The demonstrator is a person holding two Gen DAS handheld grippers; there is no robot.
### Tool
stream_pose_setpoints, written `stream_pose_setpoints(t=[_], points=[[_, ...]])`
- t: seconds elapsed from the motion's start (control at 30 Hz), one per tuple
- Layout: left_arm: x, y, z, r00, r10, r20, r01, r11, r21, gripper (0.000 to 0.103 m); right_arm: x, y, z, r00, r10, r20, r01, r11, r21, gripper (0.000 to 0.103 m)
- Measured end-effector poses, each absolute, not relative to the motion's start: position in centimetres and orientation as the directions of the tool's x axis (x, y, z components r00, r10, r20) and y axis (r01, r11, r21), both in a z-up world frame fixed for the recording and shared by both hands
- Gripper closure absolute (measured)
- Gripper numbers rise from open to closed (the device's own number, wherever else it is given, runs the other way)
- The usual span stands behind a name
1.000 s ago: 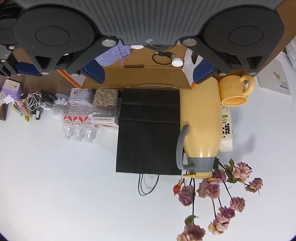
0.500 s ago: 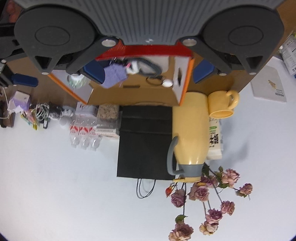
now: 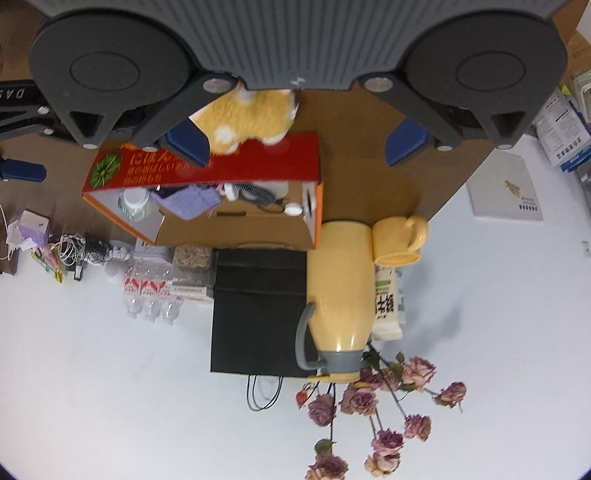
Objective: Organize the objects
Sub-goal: 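Withdraw both tools from the box back over the table, then grasp the white-and-yellow plush toy with the right tool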
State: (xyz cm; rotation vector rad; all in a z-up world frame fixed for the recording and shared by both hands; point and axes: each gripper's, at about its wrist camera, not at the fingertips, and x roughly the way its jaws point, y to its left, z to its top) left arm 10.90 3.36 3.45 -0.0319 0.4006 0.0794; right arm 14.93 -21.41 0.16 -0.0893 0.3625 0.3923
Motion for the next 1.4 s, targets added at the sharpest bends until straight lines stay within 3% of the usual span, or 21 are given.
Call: stream_pose_setpoints(t=[0.53,1.0,1.07,1.17,1.2,1.23,1.4], points=[[8.1,7.7,1.2,0.888,0.142,-0.438,-0.174,0.984,-0.035,0.000,12.9,-18.7,-0.7,0.813,0.409,-0.414,-0.459,0.888,-0.024,0.000],[8.0,10.1,-0.6,0.870,0.136,-0.474,-0.192,0.979,-0.071,0.000,17.3,-12.0,-3.4,0.707,0.451,-0.544,-0.526,0.850,0.021,0.003],[8.1,10.1,-0.9,0.867,0.133,-0.479,-0.191,0.979,-0.074,0.000,17.7,-11.3,-3.8,0.694,0.449,-0.562,-0.532,0.846,0.019,0.008],[8.3,10.0,-1.1,0.865,0.128,-0.485,-0.188,0.979,-0.078,0.000,18.0,-10.7,-4.4,0.678,0.452,-0.580,-0.541,0.841,0.023,0.025],[8.3,10.0,-1.1,0.865,0.127,-0.486,-0.187,0.979,-0.078,0.000,18.0,-10.7,-4.5,0.674,0.455,-0.582,-0.543,0.839,0.028,0.041],[8.3,9.9,-1.2,0.864,0.126,-0.488,-0.186,0.979,-0.077,0.000,18.1,-10.7,-4.6,0.670,0.460,-0.583,-0.545,0.838,0.034,0.051],[8.5,9.7,-1.3,0.863,0.122,-0.490,-0.182,0.980,-0.076,0.000,17.7,-11.4,-4.4,0.694,0.467,-0.548,-0.531,0.846,0.050,0.053]])
